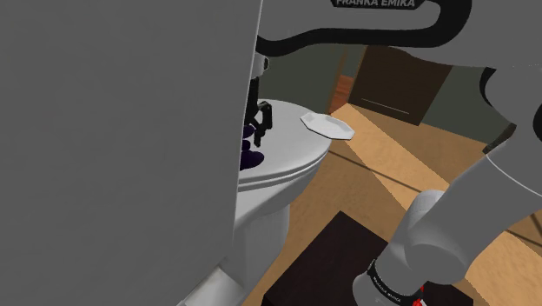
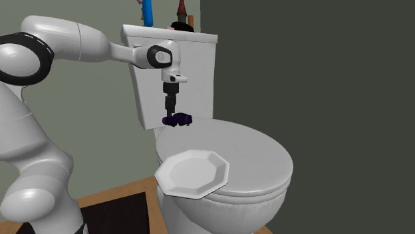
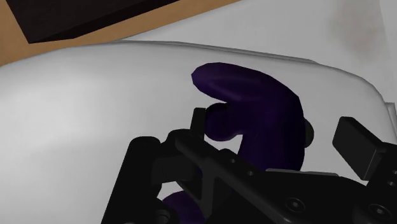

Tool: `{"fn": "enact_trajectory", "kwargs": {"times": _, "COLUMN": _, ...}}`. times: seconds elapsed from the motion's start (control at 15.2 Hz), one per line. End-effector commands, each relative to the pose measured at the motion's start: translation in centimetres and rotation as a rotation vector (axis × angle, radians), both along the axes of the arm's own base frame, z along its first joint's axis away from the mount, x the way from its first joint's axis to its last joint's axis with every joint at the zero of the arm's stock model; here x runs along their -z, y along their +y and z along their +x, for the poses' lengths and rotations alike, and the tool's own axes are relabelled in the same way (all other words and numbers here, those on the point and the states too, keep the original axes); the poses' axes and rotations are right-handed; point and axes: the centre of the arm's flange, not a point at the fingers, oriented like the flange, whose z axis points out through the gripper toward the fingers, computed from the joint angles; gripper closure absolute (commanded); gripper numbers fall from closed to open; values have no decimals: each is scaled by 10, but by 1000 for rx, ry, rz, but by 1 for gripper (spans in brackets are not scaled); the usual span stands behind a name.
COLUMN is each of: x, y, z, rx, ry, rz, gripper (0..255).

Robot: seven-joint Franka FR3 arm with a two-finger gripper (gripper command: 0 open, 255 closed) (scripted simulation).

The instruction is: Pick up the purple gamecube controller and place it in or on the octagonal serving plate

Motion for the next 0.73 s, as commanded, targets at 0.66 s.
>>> {"fn": "enact_trajectory", "kwargs": {"times": 0.66, "x": 28, "y": -1, "z": -3, "rx": 1, "ry": 1, "rz": 0, "gripper": 0}}
